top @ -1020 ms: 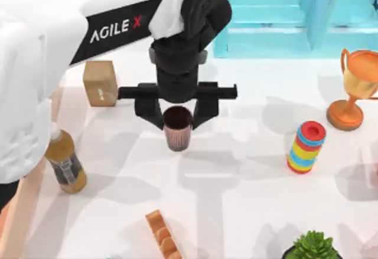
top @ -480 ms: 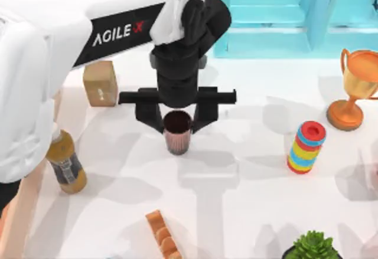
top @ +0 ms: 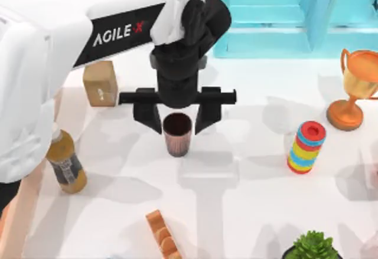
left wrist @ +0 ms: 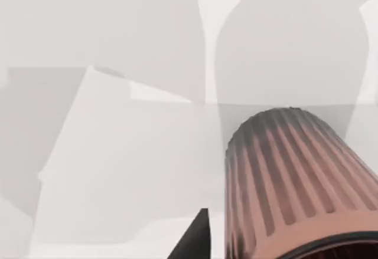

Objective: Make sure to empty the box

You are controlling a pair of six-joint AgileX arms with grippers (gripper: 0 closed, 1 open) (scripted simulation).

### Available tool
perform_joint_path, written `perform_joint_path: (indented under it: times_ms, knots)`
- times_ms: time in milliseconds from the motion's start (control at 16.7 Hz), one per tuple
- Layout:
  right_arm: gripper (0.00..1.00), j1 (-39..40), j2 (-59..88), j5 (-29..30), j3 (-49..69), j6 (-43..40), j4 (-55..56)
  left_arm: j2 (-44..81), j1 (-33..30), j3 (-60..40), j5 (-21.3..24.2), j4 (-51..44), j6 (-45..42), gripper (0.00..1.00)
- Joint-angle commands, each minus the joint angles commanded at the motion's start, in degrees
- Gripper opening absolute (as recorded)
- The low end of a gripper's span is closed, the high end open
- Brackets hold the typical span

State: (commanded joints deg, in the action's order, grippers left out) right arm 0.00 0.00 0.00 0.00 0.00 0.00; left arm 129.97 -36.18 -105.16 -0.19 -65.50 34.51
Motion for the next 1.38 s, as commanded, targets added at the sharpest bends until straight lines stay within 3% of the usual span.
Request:
perform_joint_path:
  times_ms: [120,180,780,1380]
  knots:
    - [1.00,0.00,0.00,0.00,0.00,0.00,0.00,0.00,0.00,0.00,0.00,0.00,0.00,0.98]
    - [1.00,0.00,0.00,0.00,0.00,0.00,0.00,0.00,0.00,0.00,0.00,0.00,0.00,1.00]
    - [1.00,0.00,0.00,0.00,0.00,0.00,0.00,0.14,0.00,-0.83,0.05,-0.90,0.06,1.00]
    - [1.00,0.00,0.00,0.00,0.00,0.00,0.00,0.36,-0.19,-21.44,0.12,-21.22,0.19,1.00]
